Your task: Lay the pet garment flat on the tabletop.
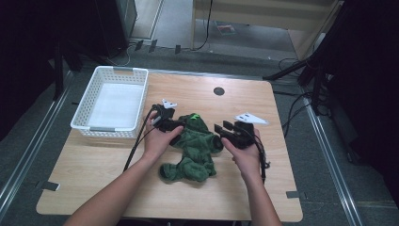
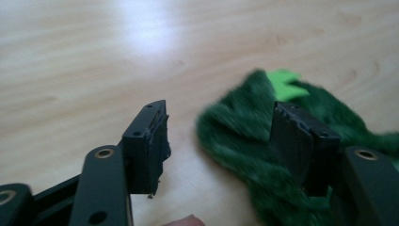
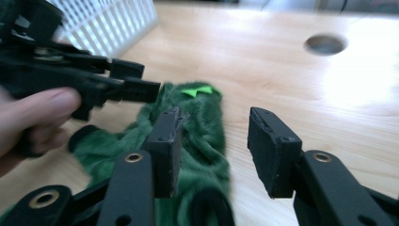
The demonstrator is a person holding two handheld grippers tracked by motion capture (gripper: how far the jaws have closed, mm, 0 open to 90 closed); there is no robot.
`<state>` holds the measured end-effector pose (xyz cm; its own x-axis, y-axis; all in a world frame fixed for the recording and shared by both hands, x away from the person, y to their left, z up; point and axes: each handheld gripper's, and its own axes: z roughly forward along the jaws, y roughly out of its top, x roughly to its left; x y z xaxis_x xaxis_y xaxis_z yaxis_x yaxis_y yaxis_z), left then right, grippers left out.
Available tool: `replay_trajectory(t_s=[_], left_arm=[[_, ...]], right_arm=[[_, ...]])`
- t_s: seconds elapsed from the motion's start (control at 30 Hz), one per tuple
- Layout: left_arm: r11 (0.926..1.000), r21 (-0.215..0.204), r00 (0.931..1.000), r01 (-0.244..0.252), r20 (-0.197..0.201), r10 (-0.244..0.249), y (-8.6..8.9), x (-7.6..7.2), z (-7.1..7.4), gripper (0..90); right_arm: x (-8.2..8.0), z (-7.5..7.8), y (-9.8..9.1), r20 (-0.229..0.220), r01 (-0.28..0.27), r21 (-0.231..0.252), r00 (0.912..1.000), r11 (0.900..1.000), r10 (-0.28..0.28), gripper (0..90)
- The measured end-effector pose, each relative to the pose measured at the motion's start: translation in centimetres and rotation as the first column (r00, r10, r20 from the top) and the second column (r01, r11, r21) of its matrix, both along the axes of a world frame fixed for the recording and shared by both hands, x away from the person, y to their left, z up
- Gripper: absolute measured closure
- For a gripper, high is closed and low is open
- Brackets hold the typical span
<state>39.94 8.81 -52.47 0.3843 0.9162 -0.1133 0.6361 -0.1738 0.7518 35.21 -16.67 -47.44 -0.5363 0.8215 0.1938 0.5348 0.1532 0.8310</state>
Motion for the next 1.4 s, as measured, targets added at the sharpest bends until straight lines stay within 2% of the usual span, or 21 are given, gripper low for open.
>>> replay_trajectory(t_s=[0.07, 0.1, 0.13, 0.23, 0.3, 0.43, 0.5, 0.57, 0.67, 0.7, 0.77, 0.8, 0.83, 0.9, 0.97, 1.03, 1.1, 1.17, 1.27, 1.3, 1.4], left_arm=[[0.9995, 0.015, 0.9995, 0.028, -0.011, -0.028, -0.4, -0.6, -0.3, 34.7], [0.9991, 0.023, 0.9992, 0.036, -0.017, -0.035, -0.5, -0.7, -0.3, 33.6], [0.9985, 0.035, 0.9989, 0.043, -0.019, -0.043, -0.7, -1.0, -0.5, 32.8], [0.9957, 0.059, 0.9973, 0.071, -0.022, -0.069, -0.7, -1.7, -1.0, 32.9], [0.9931, 0.086, 0.9967, 0.08, -0.021, -0.078, -0.5, -2.0, -1.4, 33.0], [0.9925, 0.099, 0.9974, 0.071, -0.021, -0.07, -0.1, -2.0, -1.8, 33.4], [0.9898, 0.131, 0.9984, 0.056, -0.01, -0.055, 0.2, -1.9, -1.9, 35.4], [0.9917, 0.124, 0.9993, 0.036, -0.009, -0.035, 0.4, -1.6, -2.0, 35.9], [0.9939, 0.111, 0.9999, -0.002, -0.015, 0.004, 0.8, -1.3, -2.0, 36.5], [0.9936, 0.113, 0.9998, -0.003, -0.019, 0.005, 0.8, -1.3, -2.0, 37.3], [0.9961, 0.088, 0.9996, 0.004, -0.027, -0.002, 0.9, -1.3, -1.8, 37.8], [0.9975, 0.07, 0.9996, 0.012, -0.025, -0.011, 1.0, -1.3, -1.7, 37.4], [0.9979, 0.063, 0.9997, 0.018, -0.019, -0.017, 1.0, -1.3, -1.6, 36.9], [0.9988, 0.049, 0.9999, 0.01, 0.004, -0.011, 1.1, -1.4, -1.3, 36.8], [0.9988, 0.049, 0.9997, 0.001, 0.024, -0.002, 1.3, -1.3, -0.9, 38.8], [0.9991, 0.041, 0.9989, -0.012, 0.046, 0.01, 1.3, -1.1, -0.5, 43.3], [0.9987, 0.046, 0.9974, -0.024, 0.069, 0.021, 1.1, -0.7, -0.3, 48.4], [0.9974, 0.064, 0.9966, -0.031, 0.078, 0.026, 0.9, -0.2, -0.2, 51.6], [0.9952, 0.083, 0.9959, -0.05, 0.078, 0.044, 0.8, 0.7, -0.4, 59.0], [0.9955, 0.081, 0.9968, -0.048, 0.068, 0.042, 0.8, 0.8, -0.6, 64.3], [0.9934, 0.114, 0.9996, -0.017, 0.025, 0.015, 0.8, 0.9, -1.2, 79.6]], right_arm=[[1.8, -1.0, 2.0, -0.069, -0.019, -0.072, 0.9975, 0.9972, 0.014, 52.7], [2.8, -1.8, 3.1, -0.107, -0.052, -0.114, 0.9934, 0.9921, 0.04, 50.6], [3.3, -2.3, 3.7, -0.119, -0.068, -0.133, 0.9915, 0.9887, 0.052, 49.7], [4.6, -3.8, 5.5, -0.17, -0.117, -0.221, 0.9821, 0.9682, 0.08, 45.3], [5.2, -4.6, 6.0, -0.19, -0.111, -0.26, 0.9799, 0.9592, 0.062, 47.7], [6.0, -5.7, 5.8, -0.16, -0.059, -0.328, 0.9871, 0.9427, 0.006, 57.5], [6.2, -5.8, 5.5, -0.129, -0.038, -0.329, 0.9917, 0.9435, -0.005, 63.9], [6.3, -5.8, 5.2, -0.073, 0.003, -0.379, 0.9968, 0.9254, -0.033, 67.1], [6.7, -5.9, 4.6, -0.045, 0.049, -0.388, 0.9964, 0.9203, -0.072, 65.9], [6.7, -6.0, 4.4, -0.036, 0.053, -0.383, 0.9968, 0.9223, -0.072, 62.6], [6.6, -5.8, 4.1, -0.038, 0.005, -0.323, 0.9991, 0.9463, -0.019, 54.6], [6.4, -5.6, 4.0, -0.049, -0.03, -0.298, 0.9987, 0.9542, 0.016, 51.4], [6.2, -5.4, 4.0, -0.061, -0.059, -0.275, 0.9972, 0.9598, 0.044, 49.4], [5.8, -4.7, 3.7, -0.063, -0.092, -0.259, 0.9949, 0.9614, 0.078, 50.6], [5.5, -3.8, 3.2, -0.051, -0.06, -0.249, 0.9975, 0.9667, 0.049, 59.7], [5.5, -2.8, 2.4, -0.039, -0.03, -0.159, 0.9989, 0.9868, 0.025, 71.0], [5.7, -2.1, 2.1, -0.045, -0.009, -0.06, 0.999, 0.9982, 0.006, 77.3], [6.0, -2.0, 2.7, -0.047, -0.004, -0.051, 0.9989, 0.9987, 0.002, 77.9], [6.6, -2.9, 4.4, -0.036, -0.02, -0.081, 0.9992, 0.9965, 0.017, 77.3], [6.7, -3.3, 4.7, -0.046, -0.025, -0.089, 0.9987, 0.9957, 0.021, 77.6], [7.3, -4.9, 5.4, -0.122, -0.052, -0.115, 0.9918, 0.992, 0.038, 81.0]])
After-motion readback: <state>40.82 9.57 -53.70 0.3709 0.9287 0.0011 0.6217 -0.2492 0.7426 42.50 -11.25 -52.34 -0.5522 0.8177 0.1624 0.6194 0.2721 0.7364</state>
